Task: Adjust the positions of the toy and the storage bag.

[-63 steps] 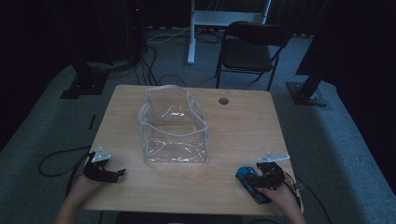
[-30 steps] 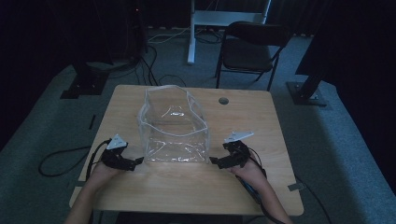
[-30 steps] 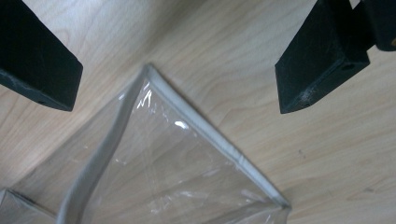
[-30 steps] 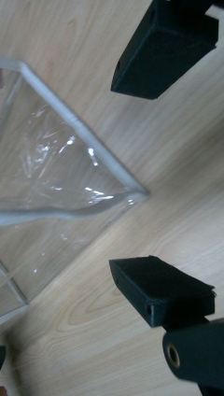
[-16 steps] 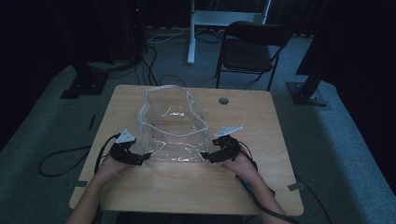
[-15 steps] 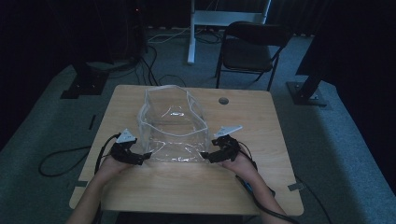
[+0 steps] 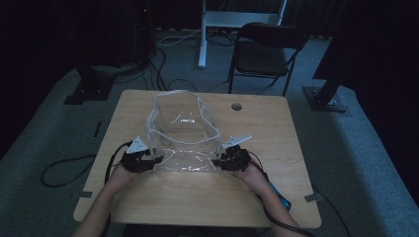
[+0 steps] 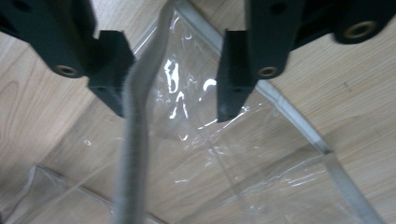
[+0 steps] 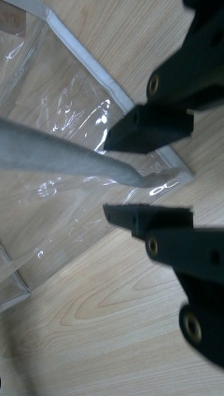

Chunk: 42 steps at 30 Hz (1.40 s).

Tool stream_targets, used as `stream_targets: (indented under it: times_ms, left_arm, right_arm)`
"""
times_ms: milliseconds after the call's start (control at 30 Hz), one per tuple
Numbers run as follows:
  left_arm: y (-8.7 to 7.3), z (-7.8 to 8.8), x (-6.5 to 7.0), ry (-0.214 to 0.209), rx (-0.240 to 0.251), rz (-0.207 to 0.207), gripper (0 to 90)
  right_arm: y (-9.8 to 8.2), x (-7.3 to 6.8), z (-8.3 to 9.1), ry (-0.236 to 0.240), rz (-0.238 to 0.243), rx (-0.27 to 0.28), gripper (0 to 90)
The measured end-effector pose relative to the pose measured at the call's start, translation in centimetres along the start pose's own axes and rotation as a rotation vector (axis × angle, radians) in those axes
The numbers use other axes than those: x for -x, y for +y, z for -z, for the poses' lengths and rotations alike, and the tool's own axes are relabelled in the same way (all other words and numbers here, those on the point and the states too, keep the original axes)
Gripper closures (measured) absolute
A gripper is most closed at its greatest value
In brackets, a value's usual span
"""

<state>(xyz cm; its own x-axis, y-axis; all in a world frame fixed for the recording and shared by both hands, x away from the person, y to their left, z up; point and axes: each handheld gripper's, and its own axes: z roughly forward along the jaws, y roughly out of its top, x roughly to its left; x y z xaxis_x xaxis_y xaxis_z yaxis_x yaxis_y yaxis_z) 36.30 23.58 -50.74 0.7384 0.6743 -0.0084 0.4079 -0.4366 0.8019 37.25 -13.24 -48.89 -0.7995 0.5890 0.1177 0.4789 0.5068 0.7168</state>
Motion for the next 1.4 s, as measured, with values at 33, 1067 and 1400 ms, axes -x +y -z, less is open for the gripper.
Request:
stream_targets:
  times_ms: [33, 1067, 1400]
  left_arm:
    - [0.0, 0.0, 0.1, -0.003, 0.003, -0.008, 62.1]
    - [2.6, -3.7, 2.5, -0.050, 0.019, -0.007, 81.7]
    - [4.3, -5.9, 3.9, -0.082, 0.008, -0.030, 81.8]
  right_arm:
    - [-0.1, 0.0, -0.1, 0.000, 0.011, -0.007, 71.7]
    - [-2.8, 2.3, 2.7, -0.071, -0.047, 0.003, 86.6]
    - [-4.5, 4.0, 4.5, -0.110, -0.096, 0.017, 86.6]
